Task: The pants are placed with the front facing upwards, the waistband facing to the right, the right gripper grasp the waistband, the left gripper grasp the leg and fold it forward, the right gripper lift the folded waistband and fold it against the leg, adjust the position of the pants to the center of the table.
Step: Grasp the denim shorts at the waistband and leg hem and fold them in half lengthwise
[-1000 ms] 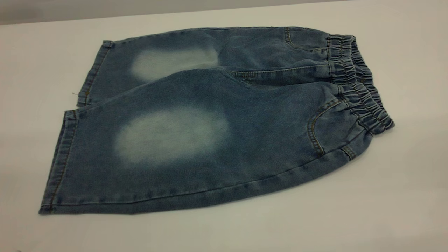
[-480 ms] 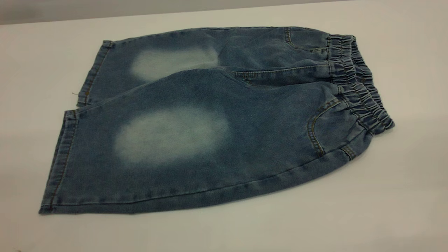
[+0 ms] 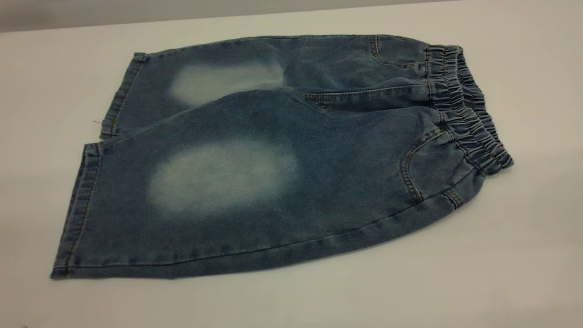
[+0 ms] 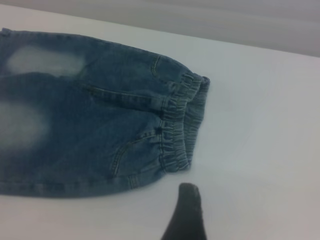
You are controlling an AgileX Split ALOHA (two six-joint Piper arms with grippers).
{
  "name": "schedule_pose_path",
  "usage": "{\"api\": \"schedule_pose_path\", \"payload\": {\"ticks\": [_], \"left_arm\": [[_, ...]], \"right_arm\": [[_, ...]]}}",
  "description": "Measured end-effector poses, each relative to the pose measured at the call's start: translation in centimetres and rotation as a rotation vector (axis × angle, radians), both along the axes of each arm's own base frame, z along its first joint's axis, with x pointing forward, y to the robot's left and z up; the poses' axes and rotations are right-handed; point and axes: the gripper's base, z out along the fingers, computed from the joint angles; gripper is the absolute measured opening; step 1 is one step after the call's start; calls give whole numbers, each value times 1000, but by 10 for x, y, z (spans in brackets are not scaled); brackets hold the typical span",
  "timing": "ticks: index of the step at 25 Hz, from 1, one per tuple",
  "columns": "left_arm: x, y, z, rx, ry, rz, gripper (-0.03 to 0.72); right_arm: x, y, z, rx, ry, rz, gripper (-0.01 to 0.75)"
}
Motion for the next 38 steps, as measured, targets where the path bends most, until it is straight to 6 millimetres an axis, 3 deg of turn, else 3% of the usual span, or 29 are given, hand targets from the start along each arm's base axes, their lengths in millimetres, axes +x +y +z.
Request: {"api": "schedule_pose_path", "payload": {"ticks": [28,33,38], "left_arm": [[5,0,0,-12,32,7,451],[19,6,15,26,86,70,451],[46,7,44,54,140,80,451]], "right_arm": [[1,1,1,33,6,-10,532],[15,3,20,80,18,-17,532],[49,4,46,101,-10,-36,532]]}}
